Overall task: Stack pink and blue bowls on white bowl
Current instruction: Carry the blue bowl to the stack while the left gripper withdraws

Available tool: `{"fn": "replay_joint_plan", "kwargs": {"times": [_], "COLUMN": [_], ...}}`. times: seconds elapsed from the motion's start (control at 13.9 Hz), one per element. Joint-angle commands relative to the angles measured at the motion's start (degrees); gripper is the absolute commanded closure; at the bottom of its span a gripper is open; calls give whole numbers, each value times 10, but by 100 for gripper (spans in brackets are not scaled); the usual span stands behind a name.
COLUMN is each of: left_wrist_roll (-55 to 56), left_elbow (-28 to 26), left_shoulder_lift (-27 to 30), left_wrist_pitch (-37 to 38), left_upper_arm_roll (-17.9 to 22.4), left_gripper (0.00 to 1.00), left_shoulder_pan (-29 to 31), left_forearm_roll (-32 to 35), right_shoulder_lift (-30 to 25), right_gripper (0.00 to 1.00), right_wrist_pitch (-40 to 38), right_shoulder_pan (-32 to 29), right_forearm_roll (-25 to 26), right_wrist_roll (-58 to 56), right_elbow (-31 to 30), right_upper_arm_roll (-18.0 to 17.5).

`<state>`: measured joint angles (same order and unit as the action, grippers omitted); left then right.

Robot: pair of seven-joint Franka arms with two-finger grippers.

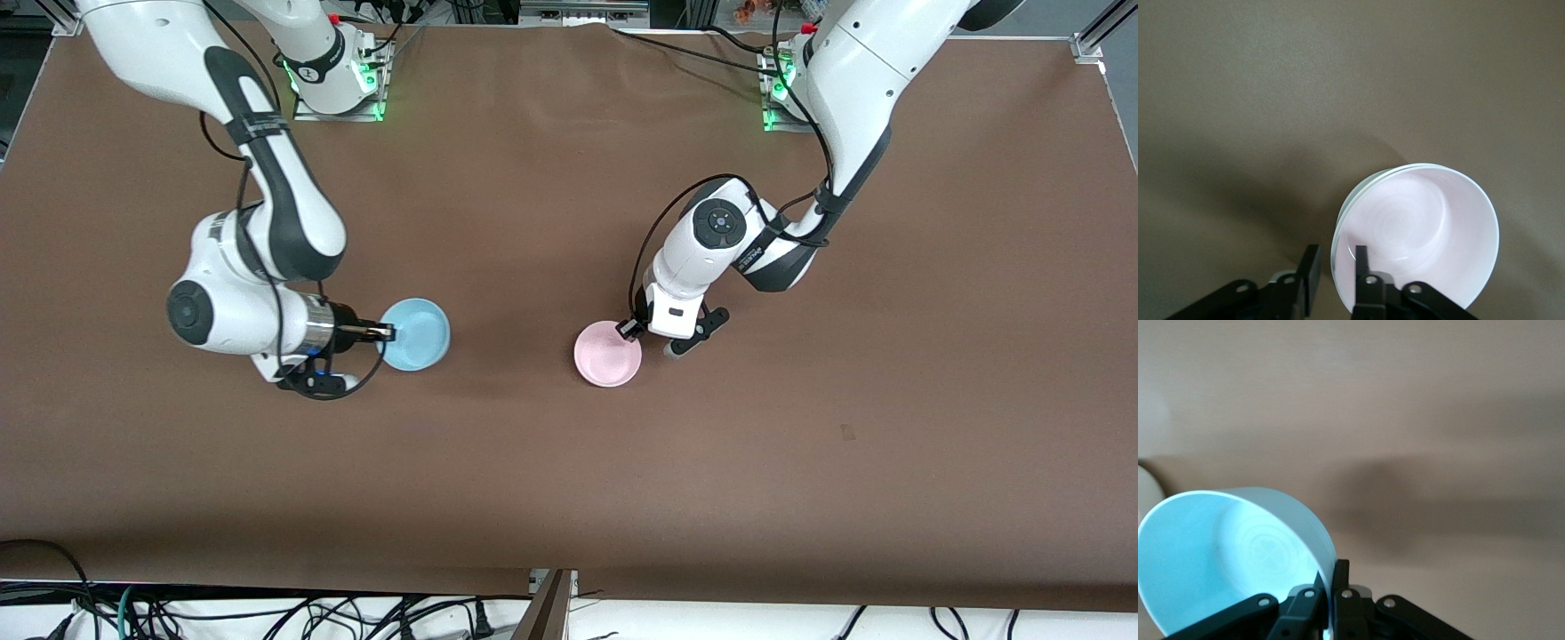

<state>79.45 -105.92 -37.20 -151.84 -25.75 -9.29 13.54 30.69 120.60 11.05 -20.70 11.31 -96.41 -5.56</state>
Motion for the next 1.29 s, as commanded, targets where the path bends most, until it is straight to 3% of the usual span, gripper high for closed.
{"fn": "replay_joint_plan", "kwargs": {"times": [0.0, 0.29, 0.5, 0.72, 1.22], "left_wrist_roll": [16, 15, 8, -5, -243], "left_elbow": [25, 65, 149, 221, 281], "left_shoulder_lift": [-3, 15, 20, 21, 73], "left_wrist_pitch": [1, 47, 162, 225, 341], "left_upper_arm_roll": [6, 4, 2, -4, -4], "left_gripper": [55, 56, 57, 57, 56], "left_shoulder_pan": [-7, 3, 14, 38, 161], "left_forearm_roll": [21, 20, 14, 12, -119], "right_shoulder_lift": [11, 46, 72, 90, 161], "right_gripper": [100, 100, 100, 100, 100], "right_wrist_pitch": [40, 70, 107, 171, 285], "right_shoulder_pan": [32, 98, 138, 171, 237], "right_forearm_roll": [-19, -15, -13, -11, -7], "right_wrist_roll": [44, 173, 257, 310, 414], "right_elbow": [9, 62, 97, 104, 168], "right_upper_arm_roll": [1, 2, 2, 3, 7]}}
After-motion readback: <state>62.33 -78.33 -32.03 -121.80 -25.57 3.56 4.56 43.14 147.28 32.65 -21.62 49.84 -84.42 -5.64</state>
